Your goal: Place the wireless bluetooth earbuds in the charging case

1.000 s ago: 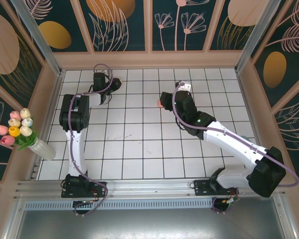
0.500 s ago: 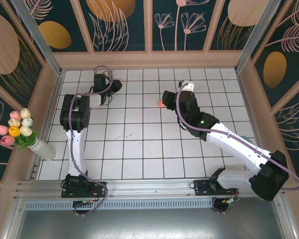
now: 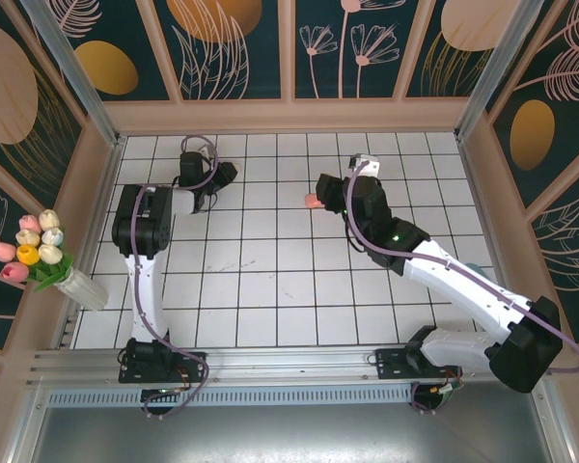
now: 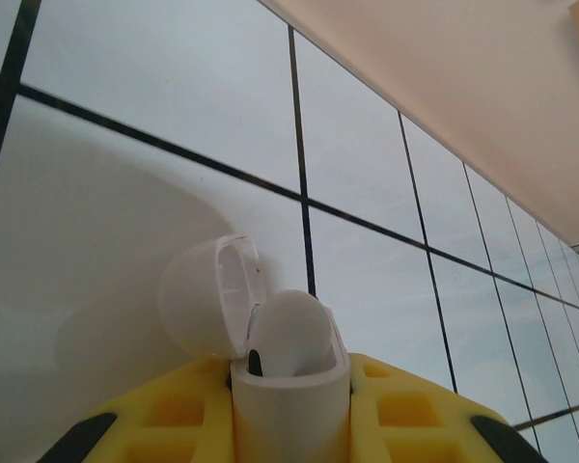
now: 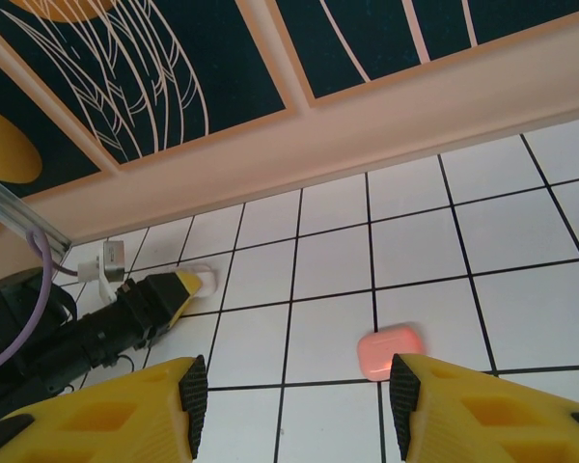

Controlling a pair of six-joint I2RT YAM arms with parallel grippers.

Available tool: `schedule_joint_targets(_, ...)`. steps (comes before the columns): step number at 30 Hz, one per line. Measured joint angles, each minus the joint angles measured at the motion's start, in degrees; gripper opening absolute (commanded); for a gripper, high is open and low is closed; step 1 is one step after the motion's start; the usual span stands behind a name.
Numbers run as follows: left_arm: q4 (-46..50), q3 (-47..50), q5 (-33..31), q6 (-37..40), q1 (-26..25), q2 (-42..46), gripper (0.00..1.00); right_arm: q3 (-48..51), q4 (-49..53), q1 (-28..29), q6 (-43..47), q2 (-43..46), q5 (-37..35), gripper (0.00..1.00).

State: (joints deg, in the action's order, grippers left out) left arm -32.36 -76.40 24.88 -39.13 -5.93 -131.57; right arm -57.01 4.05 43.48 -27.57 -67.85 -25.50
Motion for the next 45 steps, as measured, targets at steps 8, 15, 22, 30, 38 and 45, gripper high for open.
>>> schedule_joint_targets(8, -2.1, 7.1, 0.9, -1.8, -1.2, 4.3, 0.00, 0.0, -0.2, 0.0, 0.0, 0.0, 0.0, 0.56)
schedule_joint_targets(15, -1.2, 7.2, 1.3, -2.5, -3.8, 8.9, 0.00, 0.2, -0.9, 0.0, 0.0, 0.0, 0.1, 0.56)
schedule_joint_targets(22, 1.0, -0.6, 0.2, -2.5, -1.7, 8.8, 0.00, 0.2, -1.1, 0.0, -0.1, -0.3, 0.5, 0.56)
schedule_joint_targets(30, 4.6, -5.0, -1.2, -0.7, 2.3, 5.3, 0.00, 0.2, -1.2, 0.0, -0.1, -0.9, 0.5, 0.55)
schedule_joint_targets(38, 9.2, -6.3, -1.7, 1.8, 3.0, 1.3, 0.00, 0.2, -1.2, 0.0, -0.3, -1.7, 0.7, 0.56)
schedule_joint_targets(45, 10.5, -6.7, -1.8, 2.5, 3.0, -0.4, 0.00, 0.2, -1.2, 0.0, -0.3, -1.7, 1.1, 0.56)
